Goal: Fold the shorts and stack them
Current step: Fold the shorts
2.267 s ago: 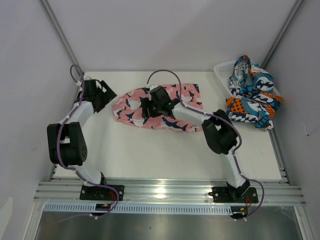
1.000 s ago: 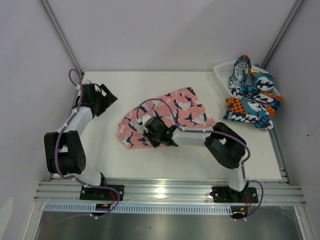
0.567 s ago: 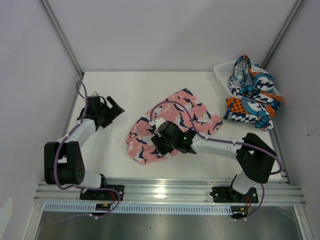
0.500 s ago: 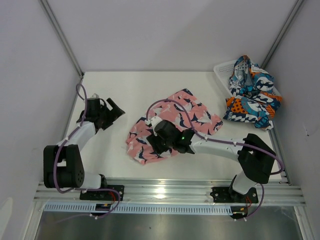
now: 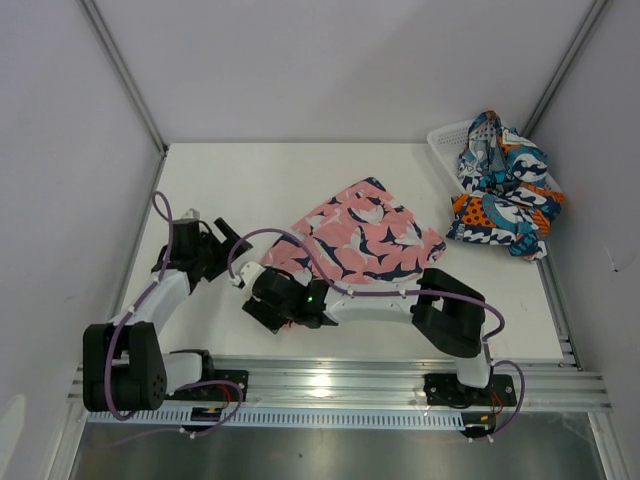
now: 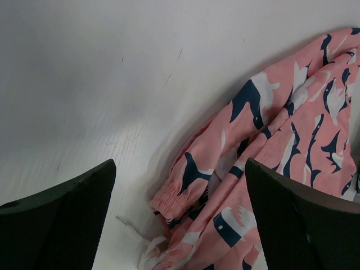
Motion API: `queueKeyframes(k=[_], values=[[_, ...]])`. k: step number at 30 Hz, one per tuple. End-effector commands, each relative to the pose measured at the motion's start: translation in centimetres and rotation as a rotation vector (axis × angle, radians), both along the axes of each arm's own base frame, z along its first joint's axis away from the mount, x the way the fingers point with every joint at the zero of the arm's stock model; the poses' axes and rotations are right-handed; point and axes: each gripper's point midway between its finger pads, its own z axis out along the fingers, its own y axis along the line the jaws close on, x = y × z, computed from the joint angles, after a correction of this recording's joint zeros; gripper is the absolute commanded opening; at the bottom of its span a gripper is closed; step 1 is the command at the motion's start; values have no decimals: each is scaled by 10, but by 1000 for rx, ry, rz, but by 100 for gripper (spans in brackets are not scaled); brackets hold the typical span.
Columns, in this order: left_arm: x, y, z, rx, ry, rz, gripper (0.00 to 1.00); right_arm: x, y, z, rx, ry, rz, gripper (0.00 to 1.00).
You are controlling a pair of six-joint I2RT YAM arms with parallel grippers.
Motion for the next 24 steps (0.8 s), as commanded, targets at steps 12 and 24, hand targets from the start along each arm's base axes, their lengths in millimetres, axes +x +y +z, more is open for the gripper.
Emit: queueKeyframes(k=[12, 24], values=[[-2, -14, -11, -122, -21, -64, 87, 27, 11, -14, -73, -192, -96, 34], [-4, -30, -30, -137, -9, -138, 70, 40, 2, 29, 146, -239, -254, 0]])
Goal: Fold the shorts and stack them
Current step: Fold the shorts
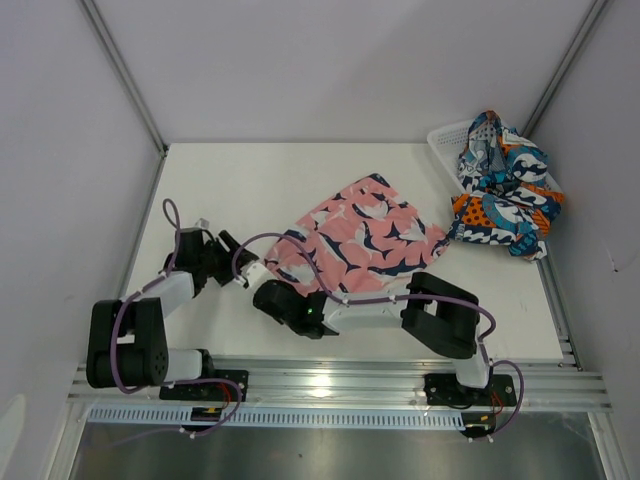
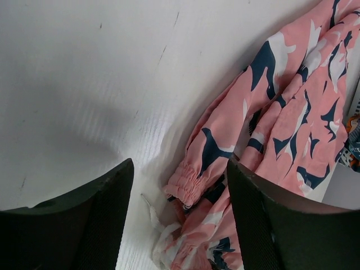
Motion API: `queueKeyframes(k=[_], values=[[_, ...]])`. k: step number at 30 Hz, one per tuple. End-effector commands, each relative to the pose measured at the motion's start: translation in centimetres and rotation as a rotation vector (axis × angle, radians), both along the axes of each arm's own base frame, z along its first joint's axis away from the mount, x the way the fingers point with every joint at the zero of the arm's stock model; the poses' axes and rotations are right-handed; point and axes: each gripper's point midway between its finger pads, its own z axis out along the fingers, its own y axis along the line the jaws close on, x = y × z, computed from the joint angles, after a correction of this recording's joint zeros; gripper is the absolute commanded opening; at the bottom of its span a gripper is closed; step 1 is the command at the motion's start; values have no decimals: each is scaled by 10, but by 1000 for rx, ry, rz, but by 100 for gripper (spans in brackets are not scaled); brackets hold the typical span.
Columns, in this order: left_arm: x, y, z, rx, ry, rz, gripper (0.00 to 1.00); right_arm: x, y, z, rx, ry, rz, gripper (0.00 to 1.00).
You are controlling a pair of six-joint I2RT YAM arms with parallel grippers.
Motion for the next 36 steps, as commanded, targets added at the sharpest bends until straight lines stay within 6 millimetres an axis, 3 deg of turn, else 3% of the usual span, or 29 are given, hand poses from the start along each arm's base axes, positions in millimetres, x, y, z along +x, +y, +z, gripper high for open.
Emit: queueKeyframes(k=[1, 8, 21, 25, 28, 29, 30, 36], values=[[6, -9, 3, -8, -43, -47, 69, 16, 8, 52, 190, -72, -102, 0], [2, -23, -7, -33, -28, -100, 54, 22, -6, 64, 256, -105, -171, 0], [-2, -48, -18, -52, 7, -168, 54, 36, -23, 70, 335, -121, -293, 0], [-5, -46, -27, -42, 25, -158, 43, 38, -25, 70, 357, -111, -306, 0], [-2, -46, -28, -45, 20, -159, 21, 41, -29, 68, 366, -103, -332, 0], [-2, -46, -29, -43, 22, -159, 7, 44, -31, 67, 365, -101, -347, 0], [-1, -46, -29, -37, 20, -161, 0, 45, -34, 66, 361, -100, -362, 0], [1, -39, -28, 7, 7, -155, 0, 63, -48, 71, 403, -91, -440, 0]])
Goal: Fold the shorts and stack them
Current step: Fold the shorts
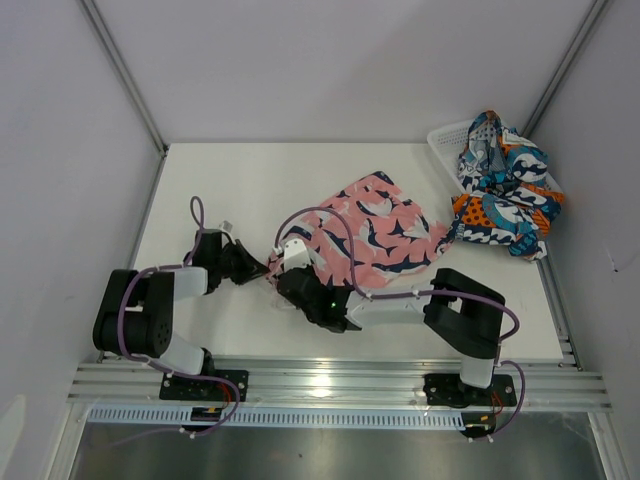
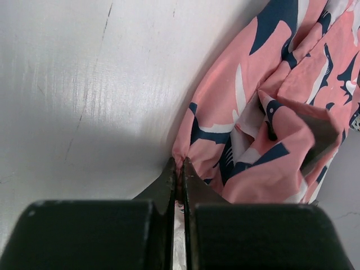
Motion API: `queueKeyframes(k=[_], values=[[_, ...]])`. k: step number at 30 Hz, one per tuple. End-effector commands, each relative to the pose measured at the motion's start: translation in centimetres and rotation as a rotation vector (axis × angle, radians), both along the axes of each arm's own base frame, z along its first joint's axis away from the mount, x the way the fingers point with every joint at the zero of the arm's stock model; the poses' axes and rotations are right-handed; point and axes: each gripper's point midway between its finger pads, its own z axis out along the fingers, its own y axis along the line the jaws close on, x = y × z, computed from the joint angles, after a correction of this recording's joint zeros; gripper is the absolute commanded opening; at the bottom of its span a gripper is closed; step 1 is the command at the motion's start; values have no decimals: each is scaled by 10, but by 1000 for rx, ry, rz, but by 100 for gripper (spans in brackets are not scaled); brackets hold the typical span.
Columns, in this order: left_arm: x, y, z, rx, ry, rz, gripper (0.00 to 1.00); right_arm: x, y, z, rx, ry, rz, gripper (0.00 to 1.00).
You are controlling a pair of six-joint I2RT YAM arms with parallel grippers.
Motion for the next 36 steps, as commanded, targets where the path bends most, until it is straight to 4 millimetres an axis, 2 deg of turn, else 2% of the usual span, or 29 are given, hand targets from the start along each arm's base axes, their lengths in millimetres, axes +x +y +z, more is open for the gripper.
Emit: queueKeyframes(k=[1, 8, 12, 20, 24, 31, 32, 36], values=[[3, 5, 1, 56, -27, -5, 0, 17, -8, 35, 116, -41, -100, 0], [0, 7, 4, 68, -44, -6, 0, 35, -5, 55, 112, -108, -120, 0], [0, 7, 8, 66, -57, -10, 0, 37, 7, 60, 96, -135, -92, 0], [-2, 2, 19, 38, -95, -23, 0, 29, 45, 5, 50, -27, 26, 0], [-4, 0, 21, 25, -97, -26, 0, 23, 54, -23, 36, 33, 62, 0], [-4, -3, 24, 0, -97, -28, 0, 7, 59, -54, 35, 132, 133, 0], [-5, -5, 24, -13, -91, -28, 1, 6, 60, -55, 41, 140, 142, 3], [-6, -8, 29, -43, -100, -24, 23, 8, 58, -58, 78, 185, 146, 4]])
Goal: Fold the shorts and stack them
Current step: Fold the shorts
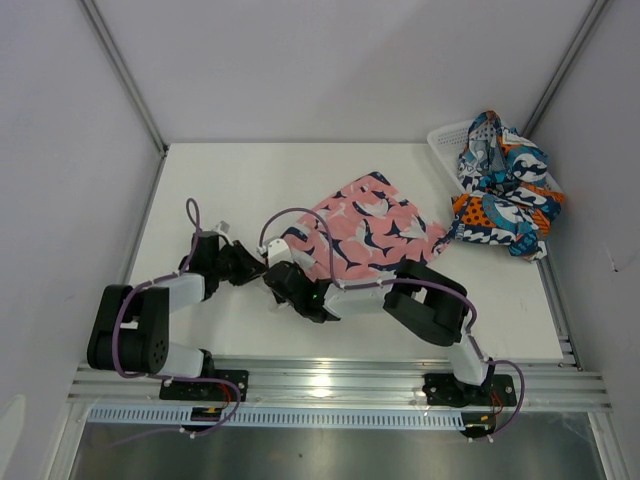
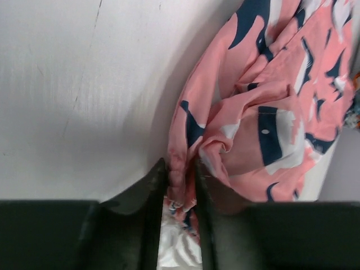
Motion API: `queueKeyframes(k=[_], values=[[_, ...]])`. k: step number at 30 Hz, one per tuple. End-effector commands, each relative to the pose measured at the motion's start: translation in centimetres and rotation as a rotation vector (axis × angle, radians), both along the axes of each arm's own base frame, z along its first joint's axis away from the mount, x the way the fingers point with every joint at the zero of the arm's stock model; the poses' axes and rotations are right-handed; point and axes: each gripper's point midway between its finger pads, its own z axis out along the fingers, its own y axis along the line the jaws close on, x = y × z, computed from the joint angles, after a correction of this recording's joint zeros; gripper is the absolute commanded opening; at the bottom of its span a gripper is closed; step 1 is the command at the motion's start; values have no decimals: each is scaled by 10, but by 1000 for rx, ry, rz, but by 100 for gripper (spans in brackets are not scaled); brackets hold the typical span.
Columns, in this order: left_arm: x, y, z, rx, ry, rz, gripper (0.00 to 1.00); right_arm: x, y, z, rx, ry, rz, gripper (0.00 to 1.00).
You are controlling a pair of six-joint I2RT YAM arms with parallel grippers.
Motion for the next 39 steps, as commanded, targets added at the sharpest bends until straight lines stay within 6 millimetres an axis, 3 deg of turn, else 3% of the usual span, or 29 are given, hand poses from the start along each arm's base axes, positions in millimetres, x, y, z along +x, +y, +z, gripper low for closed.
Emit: queueKeyframes(k=[1, 3, 5, 11, 17, 26, 31, 35, 39], values=[[1, -10, 20, -59, -72, -21, 33, -5, 11, -3, 83, 86, 36, 4], [-2, -10, 19, -69, -78, -8, 53, -1, 7, -6, 98, 112, 29, 4], [-4, -10, 21, -74, -88, -7, 63, -3, 7, -11, 122, 149, 39, 4], [-5, -11, 10, -74, -56, -12, 67, -5, 10, -11, 166, 172, 46, 3], [-5, -11, 13, -85, -68, 4, 69, -5, 11, -16, 158, 173, 44, 3], [-2, -9, -5, -58, -20, -1, 46, -6, 15, -12, 169, 159, 50, 3], [4, -2, -7, -10, -17, 17, 27, -7, 17, -12, 132, 135, 54, 5], [7, 3, -8, 30, -6, 18, 1, -10, 13, -2, 137, 119, 64, 26], [15, 8, -3, 69, -6, 22, 0, -10, 5, 31, 151, 82, 70, 41]])
